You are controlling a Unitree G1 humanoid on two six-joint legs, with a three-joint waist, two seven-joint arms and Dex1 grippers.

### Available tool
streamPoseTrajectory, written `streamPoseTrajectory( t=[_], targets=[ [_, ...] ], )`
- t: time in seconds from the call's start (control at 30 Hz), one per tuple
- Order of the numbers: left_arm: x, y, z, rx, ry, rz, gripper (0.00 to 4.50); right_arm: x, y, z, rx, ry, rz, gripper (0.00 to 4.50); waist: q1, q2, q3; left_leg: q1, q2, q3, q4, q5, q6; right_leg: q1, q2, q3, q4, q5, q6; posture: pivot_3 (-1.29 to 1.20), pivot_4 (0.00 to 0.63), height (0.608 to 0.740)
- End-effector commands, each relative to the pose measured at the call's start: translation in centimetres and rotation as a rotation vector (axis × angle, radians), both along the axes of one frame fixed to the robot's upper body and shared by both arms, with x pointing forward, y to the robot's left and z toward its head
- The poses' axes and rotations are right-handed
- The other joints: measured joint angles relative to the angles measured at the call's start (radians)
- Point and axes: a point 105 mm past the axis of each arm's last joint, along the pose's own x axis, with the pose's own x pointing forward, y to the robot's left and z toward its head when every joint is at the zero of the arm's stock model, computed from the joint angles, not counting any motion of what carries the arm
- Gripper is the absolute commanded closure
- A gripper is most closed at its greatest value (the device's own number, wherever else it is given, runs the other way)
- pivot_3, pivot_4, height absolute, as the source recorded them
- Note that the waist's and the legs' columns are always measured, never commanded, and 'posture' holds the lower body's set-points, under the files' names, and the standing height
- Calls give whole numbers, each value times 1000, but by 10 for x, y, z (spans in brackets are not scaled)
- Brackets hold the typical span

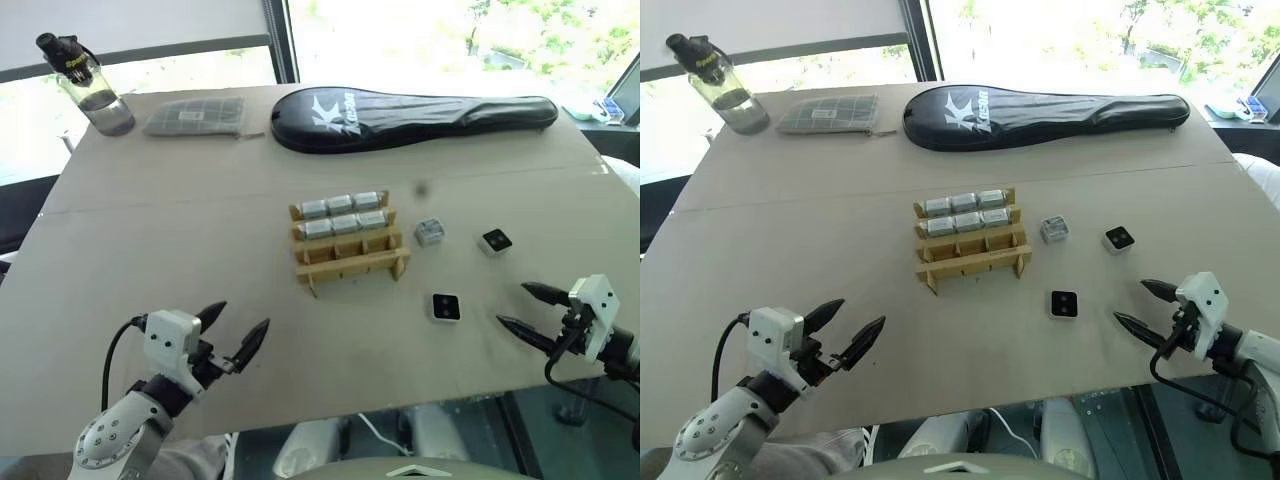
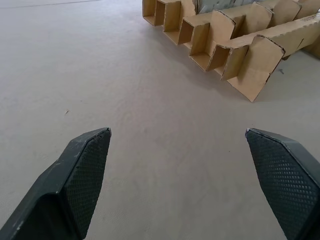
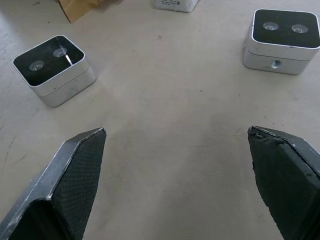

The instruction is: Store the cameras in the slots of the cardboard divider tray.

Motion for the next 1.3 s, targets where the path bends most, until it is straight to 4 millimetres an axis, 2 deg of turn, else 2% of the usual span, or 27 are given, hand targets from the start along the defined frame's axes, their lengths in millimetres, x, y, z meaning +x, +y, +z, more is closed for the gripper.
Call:
streamPoseTrajectory(
  t=[0.03,0.2,0.77,0.83,0.93,1.07,1.3],
  targets=[
    [-1,-8,11,2,-39,-25,45,2,-4,8,-12,-31,3,0,0,0,0,0,0,0,0,0,0,0,0,0,0,0,0,0,150,740],
    [0,-13,11,12,-43,-27,45,4,-5,4,-29,-6,-12,0,2,0,0,0,0,0,1,0,0,0,0,0,0,0,0,0,150,740],
    [3,-7,14,63,-64,-71,45,3,2,0,-35,18,47,0,5,0,0,0,0,0,1,0,0,0,0,0,1,0,0,0,150,740],
    [5,-8,16,77,-55,-137,45,-1,8,-2,-61,37,111,0,6,0,0,0,0,0,1,0,0,0,0,0,1,0,0,0,150,740],
    [6,-12,27,79,-56,-316,45,-7,27,-7,-153,45,284,0,5,0,-1,0,0,0,2,0,0,0,0,-1,2,0,0,0,150,740],
    [-16,-21,41,37,33,-612,45,4,51,3,-150,10,411,0,-16,0,-1,0,1,0,3,0,-1,0,1,-2,3,1,-1,0,150,740],
    [-21,-16,51,162,16,-771,45,22,80,12,-129,-35,515,0,-11,1,0,-3,0,-1,4,0,-1,-2,0,-2,2,1,-2,0,150,740]
  ],
)
